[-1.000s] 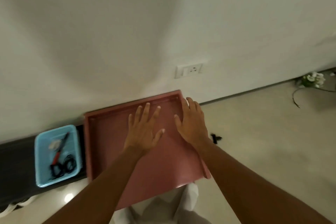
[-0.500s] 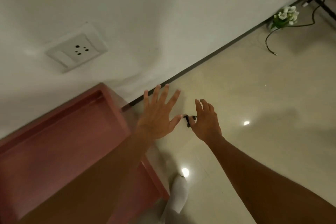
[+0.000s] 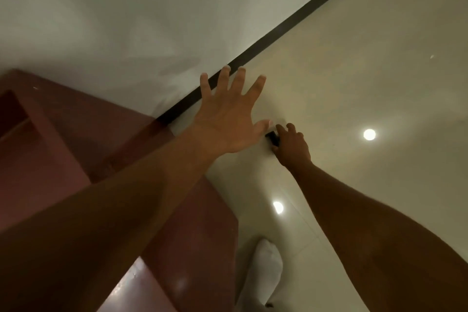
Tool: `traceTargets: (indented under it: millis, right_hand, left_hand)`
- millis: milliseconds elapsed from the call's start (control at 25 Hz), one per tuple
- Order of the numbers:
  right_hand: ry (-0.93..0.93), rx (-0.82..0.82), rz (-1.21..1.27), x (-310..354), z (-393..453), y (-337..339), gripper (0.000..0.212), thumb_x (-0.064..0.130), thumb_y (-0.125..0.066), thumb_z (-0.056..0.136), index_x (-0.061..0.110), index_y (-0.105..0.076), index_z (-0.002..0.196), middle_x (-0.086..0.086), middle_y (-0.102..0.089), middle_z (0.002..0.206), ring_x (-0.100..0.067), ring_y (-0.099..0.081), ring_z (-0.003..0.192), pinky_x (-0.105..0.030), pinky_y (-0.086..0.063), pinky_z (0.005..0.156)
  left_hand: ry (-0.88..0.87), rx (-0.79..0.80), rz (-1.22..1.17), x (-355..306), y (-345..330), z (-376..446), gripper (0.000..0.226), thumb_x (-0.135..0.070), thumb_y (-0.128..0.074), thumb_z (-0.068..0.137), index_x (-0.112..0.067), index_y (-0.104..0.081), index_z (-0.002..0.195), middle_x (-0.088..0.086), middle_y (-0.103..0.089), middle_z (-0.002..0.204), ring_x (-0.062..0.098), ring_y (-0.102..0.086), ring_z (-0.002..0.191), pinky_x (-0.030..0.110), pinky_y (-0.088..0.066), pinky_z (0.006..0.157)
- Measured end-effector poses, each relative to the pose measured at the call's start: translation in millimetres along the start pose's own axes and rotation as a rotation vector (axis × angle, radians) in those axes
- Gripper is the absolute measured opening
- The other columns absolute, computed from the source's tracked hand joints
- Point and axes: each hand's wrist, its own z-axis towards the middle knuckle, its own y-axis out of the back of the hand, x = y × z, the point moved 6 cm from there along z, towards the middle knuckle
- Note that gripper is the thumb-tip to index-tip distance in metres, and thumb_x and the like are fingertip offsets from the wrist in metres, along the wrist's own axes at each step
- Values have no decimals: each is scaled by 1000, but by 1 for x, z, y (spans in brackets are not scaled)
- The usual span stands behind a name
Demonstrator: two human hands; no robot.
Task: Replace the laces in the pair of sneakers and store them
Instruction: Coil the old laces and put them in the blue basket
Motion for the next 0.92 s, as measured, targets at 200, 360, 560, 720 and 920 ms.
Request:
traceTargets:
  millis: [200, 360, 560, 720, 920]
  right_hand:
    - [-79, -109, 172, -7, 29, -31, 19, 27, -55, 104, 10, -61, 112, -13, -47, 119, -38, -61, 87, -40, -44, 65]
    - [-76, -126, 204, -1, 25, -33, 21, 26, -55, 105, 8, -65, 105, -11, -46, 115, -28, -57, 73, -38, -47, 63]
    - [58, -209, 169, 22, -16, 21, 11, 11, -62, 99, 8, -70, 105, -9, -50, 120, -22, -54, 64, -34, -50, 59]
    - [123, -267, 190, 57, -61, 93, 24, 7, -64, 96, 19, -75, 115, -5, -46, 139, -24, -66, 86, -34, -55, 71]
    - [244, -351, 240, 131, -128, 184, 24, 6, -68, 95, 22, -76, 111, 1, -45, 148, -20, -64, 97, -32, -54, 79]
  left_hand:
    - [2, 95, 48, 2, -27, 9, 91, -78, -31, 95, -32, 10, 162, 12, 7, 171, 41, 7, 157, 72, -2, 120]
    - [39, 143, 16, 4, -33, 9, 91, -77, -31, 95, -31, 10, 163, 11, 8, 171, 40, 9, 157, 71, 1, 120]
    - [74, 135, -60, 4, -16, -13, 91, -78, -31, 94, -31, 6, 163, 12, 4, 172, 40, 4, 157, 72, -2, 120]
    - [83, -20, -129, 14, 28, -56, 93, -78, -35, 92, -30, 0, 163, 13, -5, 171, 38, -5, 157, 71, -4, 120]
    - [113, -139, -196, 43, 100, -117, 90, -72, -38, 94, -29, -1, 163, 11, -5, 171, 35, -5, 158, 68, -3, 122]
